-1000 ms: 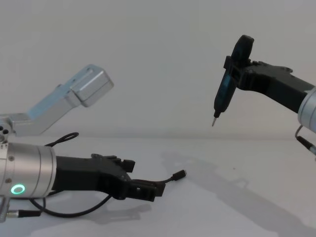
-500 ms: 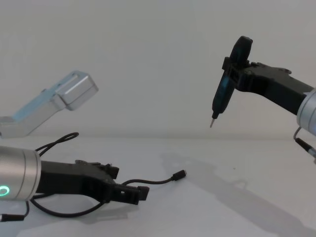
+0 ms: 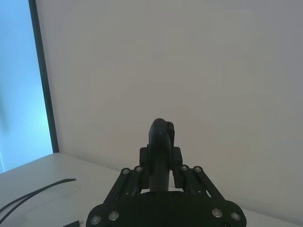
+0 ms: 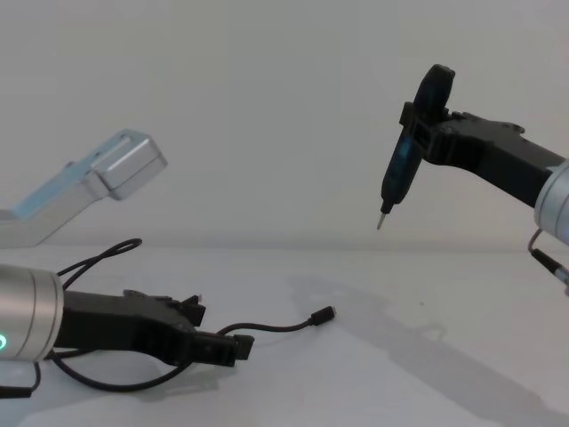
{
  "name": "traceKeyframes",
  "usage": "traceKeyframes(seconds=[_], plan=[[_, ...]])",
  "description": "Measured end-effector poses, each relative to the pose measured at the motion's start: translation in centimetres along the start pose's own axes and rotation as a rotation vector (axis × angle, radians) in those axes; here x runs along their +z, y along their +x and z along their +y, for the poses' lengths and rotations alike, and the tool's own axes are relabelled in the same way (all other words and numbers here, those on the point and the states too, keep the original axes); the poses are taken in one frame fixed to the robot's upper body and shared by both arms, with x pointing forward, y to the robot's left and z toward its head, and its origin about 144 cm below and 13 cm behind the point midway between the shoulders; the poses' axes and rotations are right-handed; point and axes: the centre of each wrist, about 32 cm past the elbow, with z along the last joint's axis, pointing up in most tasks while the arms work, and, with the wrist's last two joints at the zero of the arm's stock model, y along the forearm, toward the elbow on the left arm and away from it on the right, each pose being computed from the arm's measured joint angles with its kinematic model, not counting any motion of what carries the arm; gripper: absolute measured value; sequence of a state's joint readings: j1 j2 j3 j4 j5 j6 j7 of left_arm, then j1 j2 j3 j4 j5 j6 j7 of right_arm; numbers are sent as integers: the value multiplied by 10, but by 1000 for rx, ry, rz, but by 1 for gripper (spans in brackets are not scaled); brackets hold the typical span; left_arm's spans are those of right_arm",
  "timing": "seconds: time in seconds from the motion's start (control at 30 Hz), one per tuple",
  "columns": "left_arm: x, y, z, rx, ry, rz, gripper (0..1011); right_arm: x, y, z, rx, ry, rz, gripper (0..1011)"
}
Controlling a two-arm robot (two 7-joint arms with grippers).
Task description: Pick up the data cable with the one hand.
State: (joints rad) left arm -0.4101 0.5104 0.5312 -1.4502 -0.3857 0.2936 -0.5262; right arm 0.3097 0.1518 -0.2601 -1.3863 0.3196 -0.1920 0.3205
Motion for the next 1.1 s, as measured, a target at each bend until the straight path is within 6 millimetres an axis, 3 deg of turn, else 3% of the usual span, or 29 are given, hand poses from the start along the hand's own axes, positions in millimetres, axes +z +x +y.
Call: traceKeyframes(seconds=[0.3,0.53,0.73,0.8,0.97,1.1], plan=[[0,1,1,5,5,3,675,0,0,0,1,1,2,274],[0,1,1,7,7,4,411,-3,0,0,3,-9,11,274],[0,1,2,8,7,4,258,-12,0,3,10,-35,31,275],[0,2,2,9,8,4,157,-15,0,4,14,-45,36,274],[0,2,2,10,9,4,58,-23,-1,8,20,-69,46,275],[0,2,2,10,9,5,50,-28,-1,10,23,-84,52,275]])
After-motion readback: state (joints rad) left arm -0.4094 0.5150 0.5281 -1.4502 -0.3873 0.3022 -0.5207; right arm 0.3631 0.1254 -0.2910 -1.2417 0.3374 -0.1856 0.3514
